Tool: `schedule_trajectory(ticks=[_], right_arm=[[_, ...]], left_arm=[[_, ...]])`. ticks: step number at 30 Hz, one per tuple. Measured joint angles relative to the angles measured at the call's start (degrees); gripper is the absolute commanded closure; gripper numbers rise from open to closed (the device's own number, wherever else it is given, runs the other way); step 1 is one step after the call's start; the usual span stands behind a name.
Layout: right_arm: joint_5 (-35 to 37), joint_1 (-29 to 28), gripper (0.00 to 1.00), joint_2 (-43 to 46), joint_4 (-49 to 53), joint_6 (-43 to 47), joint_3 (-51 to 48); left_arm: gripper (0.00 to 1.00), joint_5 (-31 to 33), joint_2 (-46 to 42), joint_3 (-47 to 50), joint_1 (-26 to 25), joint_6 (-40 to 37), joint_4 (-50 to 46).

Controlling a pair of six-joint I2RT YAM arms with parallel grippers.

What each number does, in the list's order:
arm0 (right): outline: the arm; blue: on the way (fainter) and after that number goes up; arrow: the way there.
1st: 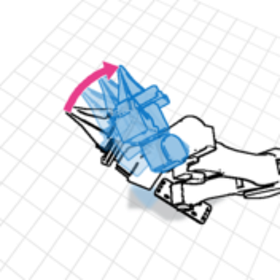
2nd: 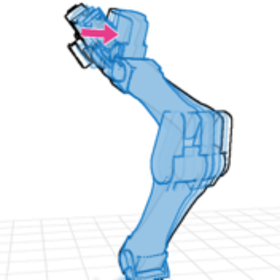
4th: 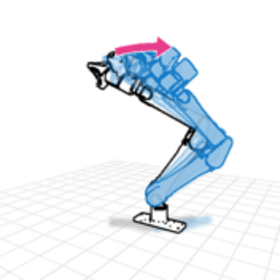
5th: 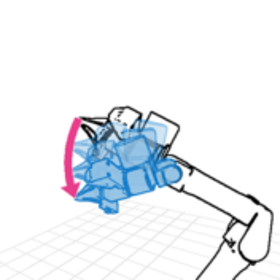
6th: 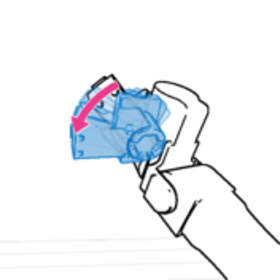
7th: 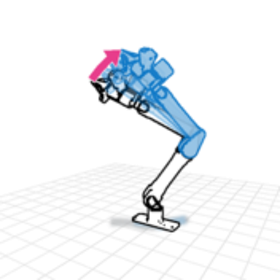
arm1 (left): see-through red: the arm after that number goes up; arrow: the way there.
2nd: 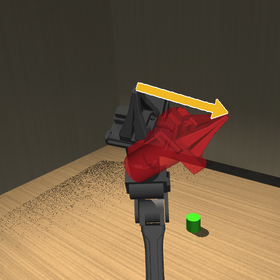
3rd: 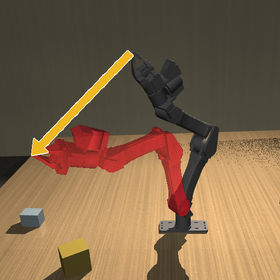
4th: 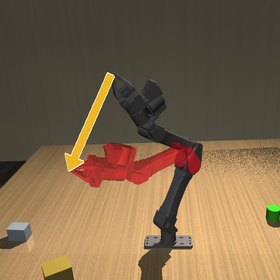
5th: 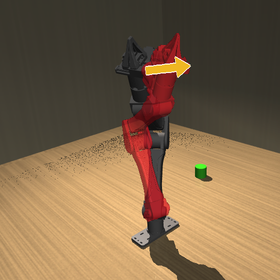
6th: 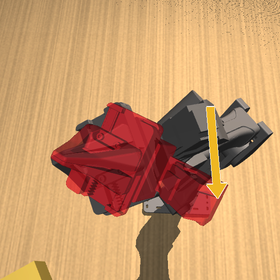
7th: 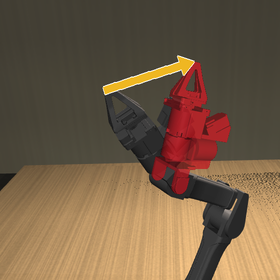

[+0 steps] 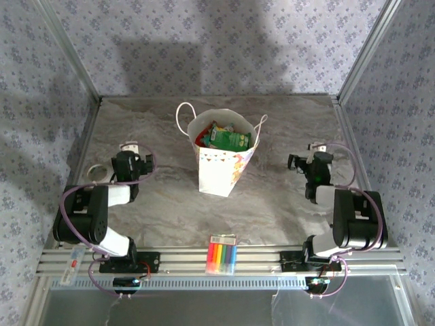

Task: Place the snacks into the paper bag

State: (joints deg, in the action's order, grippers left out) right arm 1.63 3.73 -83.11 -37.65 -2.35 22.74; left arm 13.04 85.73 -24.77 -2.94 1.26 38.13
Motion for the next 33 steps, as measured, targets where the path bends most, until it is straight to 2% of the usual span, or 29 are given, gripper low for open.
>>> schedule_trajectory(ticks=[2,5,13,33], right_arm=[[1.07,-1.88,0.0,-1.92,-5.25,1.33,-2.14],[2.05,-3.89,0.0,-3.61,-5.92,2.78,-2.34],[1.6,-2.1,0.0,-3.58,-6.67,3.08,-1.36],[1.4,-2.1,0.0,-3.58,-6.78,3.1,-1.22]], left_arm=[[0.0,-0.22,0.17,2.29,0.02,-0.04,4.61],[0.0,-0.87,1.31,4.72,0.07,-0.39,8.61],[0.0,-4.7,1.88,2.56,3.19,-0.13,8.22],[0.0,-6.23,1.88,2.4,3.26,-0.13,8.15]])
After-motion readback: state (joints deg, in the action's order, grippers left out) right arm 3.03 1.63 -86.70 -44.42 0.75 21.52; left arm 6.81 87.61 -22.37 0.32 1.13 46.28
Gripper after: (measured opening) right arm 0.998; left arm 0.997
